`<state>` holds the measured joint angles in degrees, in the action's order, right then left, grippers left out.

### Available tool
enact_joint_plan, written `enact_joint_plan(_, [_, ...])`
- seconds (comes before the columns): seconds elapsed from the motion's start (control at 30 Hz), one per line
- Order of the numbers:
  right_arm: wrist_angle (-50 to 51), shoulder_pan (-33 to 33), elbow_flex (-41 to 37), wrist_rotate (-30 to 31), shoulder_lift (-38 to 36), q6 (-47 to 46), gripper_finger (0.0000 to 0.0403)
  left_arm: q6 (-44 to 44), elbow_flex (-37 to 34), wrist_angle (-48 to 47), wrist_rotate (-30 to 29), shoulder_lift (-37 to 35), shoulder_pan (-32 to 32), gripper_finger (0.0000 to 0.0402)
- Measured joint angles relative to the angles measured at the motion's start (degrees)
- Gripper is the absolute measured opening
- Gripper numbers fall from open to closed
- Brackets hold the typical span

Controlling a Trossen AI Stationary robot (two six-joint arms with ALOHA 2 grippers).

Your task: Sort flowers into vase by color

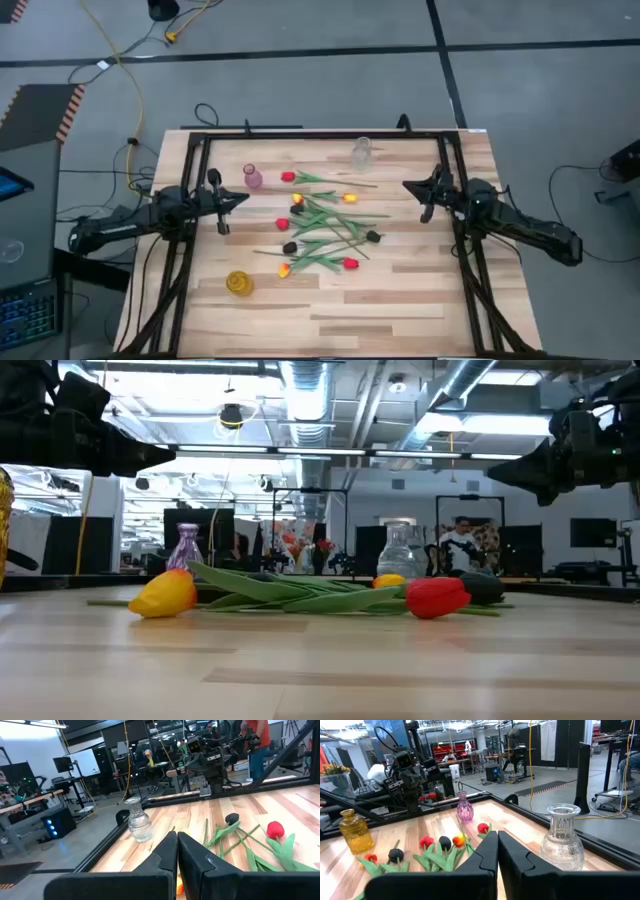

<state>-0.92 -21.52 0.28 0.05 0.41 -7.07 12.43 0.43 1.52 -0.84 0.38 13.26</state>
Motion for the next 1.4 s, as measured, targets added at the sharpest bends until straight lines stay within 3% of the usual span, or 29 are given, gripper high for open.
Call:
enact_joint_plan(1.03, [0.01,0.00,0.01,0.02,0.00,0.05,0.0039,0.00,-0.02,-0.01,0.00,0.00,0.01,0.0000])
enact_joint_plan(1.23, [0.01,0.00,0.01,0.09,0.01,11.45,0.0039,0.00,-0.02,-0.02,0.00,0.00,0.00,0.0000])
enact_joint_plan(1.4, [-0.04,-0.02,0.01,0.12,0.01,11.16,0.0039,0.00,-0.02,-0.02,0.02,-0.02,0.00,0.0000])
